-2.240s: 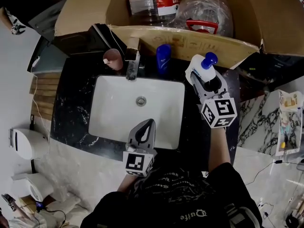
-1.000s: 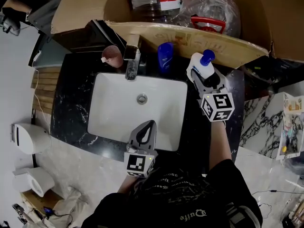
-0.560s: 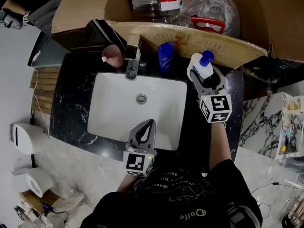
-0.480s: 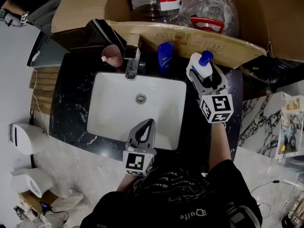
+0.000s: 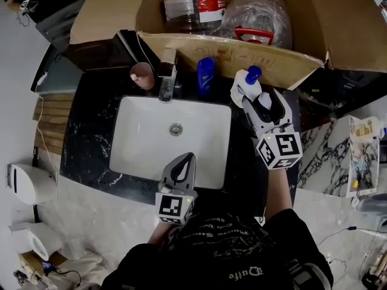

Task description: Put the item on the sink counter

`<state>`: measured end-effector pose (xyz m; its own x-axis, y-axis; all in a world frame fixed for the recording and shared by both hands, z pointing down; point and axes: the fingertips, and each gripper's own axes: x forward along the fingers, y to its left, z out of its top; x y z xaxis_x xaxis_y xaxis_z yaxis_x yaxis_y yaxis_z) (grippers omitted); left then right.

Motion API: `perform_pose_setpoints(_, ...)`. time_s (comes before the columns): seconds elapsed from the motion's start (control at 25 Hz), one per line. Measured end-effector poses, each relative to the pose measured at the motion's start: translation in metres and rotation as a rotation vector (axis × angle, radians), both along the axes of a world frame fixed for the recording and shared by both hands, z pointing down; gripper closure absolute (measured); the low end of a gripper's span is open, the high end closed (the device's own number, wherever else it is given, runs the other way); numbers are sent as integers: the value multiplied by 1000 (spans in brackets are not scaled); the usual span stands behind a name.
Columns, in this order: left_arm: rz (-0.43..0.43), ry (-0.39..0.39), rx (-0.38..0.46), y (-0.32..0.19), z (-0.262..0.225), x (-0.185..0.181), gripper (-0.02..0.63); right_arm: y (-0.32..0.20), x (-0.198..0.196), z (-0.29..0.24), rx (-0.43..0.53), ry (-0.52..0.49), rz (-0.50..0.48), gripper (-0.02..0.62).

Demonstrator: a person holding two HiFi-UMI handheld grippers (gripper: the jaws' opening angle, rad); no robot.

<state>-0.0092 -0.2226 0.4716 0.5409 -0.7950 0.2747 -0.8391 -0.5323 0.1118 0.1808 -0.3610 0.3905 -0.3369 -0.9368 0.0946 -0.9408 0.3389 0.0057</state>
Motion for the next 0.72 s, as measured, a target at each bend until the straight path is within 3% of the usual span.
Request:
perform_pose_setpoints(0.32, 26, 23, 34, 13, -9, -1, 598, 61, -20, -6, -8, 12, -16, 267)
perform_pose_setpoints(0.72, 78, 58, 68, 25, -18, 4, 598, 126, -39, 27, -91, -67, 13, 268)
